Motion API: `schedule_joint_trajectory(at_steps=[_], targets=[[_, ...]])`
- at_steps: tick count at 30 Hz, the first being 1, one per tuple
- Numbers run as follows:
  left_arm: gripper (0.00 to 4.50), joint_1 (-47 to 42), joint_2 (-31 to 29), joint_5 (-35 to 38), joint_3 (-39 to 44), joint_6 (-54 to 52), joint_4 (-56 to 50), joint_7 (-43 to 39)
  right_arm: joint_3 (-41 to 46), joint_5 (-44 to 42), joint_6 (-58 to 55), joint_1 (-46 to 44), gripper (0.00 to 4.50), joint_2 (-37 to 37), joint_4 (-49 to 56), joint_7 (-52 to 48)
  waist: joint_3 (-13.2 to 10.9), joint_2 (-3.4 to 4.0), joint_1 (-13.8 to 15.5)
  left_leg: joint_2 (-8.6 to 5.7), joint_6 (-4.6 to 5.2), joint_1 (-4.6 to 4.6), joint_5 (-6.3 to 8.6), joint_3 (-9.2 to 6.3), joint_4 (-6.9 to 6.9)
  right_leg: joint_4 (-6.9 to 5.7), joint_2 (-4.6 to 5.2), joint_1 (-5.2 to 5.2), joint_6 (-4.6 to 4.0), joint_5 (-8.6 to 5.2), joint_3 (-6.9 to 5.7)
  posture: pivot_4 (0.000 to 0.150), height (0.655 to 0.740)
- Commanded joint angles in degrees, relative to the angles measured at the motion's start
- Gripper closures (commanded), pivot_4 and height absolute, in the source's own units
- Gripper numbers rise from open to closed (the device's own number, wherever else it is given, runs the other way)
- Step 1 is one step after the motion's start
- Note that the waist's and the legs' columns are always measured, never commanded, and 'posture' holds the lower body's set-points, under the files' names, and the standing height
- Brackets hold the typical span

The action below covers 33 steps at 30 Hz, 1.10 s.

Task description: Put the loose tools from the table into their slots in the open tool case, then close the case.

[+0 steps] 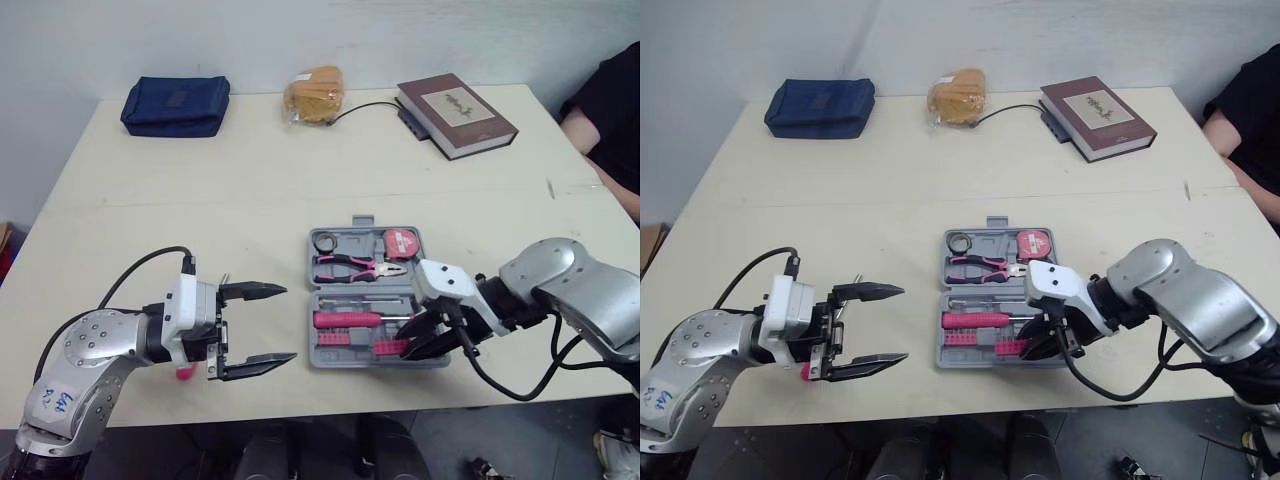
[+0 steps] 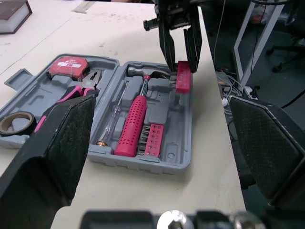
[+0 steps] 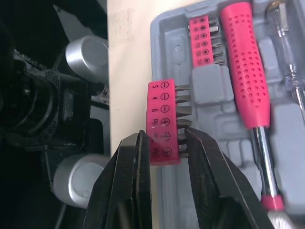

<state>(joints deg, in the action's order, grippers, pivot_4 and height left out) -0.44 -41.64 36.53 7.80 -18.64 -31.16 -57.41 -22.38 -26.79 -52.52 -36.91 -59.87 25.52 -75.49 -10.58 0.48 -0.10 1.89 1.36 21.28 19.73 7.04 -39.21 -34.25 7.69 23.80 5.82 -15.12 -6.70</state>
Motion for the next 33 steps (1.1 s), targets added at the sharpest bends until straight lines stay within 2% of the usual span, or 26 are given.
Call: schedule_joint_trajectory(at_steps=[1,12,33], targets=[[0.0,0.05,-0.18,0.37,-0.04,-0.2,-2.64,0.83,-0.9,2.57,0.62,-1.95,3.8,0.18,0.1,0.41,0.0,0.0,-0.02,-0.01,0.01,0.0,0.0,0.0,0.0,0.01,0.01,0.0,0.0,0.0,0.0,0.15,0.74],[0.0,0.0,-0.59,0.21,0.32,-0.59,-2.77,0.91,-5.78,8.41,1.47,-4.84,3.8,2.24,-3.89,-0.48,0.0,0.0,-0.11,0.01,0.01,0.0,0.0,0.01,0.0,-0.01,-0.03,0.0,0.0,0.0,-0.02,0.15,0.74],[0.0,1.31,-1.36,0.31,1.25,-0.52,-3.49,1.4,-8.06,11.65,0.64,-3.38,3.8,5.38,-6.62,0.48,0.0,0.0,-0.14,0.02,0.01,0.0,0.0,0.01,0.0,-0.01,-0.03,0.01,0.0,0.0,-0.03,0.15,0.74]])
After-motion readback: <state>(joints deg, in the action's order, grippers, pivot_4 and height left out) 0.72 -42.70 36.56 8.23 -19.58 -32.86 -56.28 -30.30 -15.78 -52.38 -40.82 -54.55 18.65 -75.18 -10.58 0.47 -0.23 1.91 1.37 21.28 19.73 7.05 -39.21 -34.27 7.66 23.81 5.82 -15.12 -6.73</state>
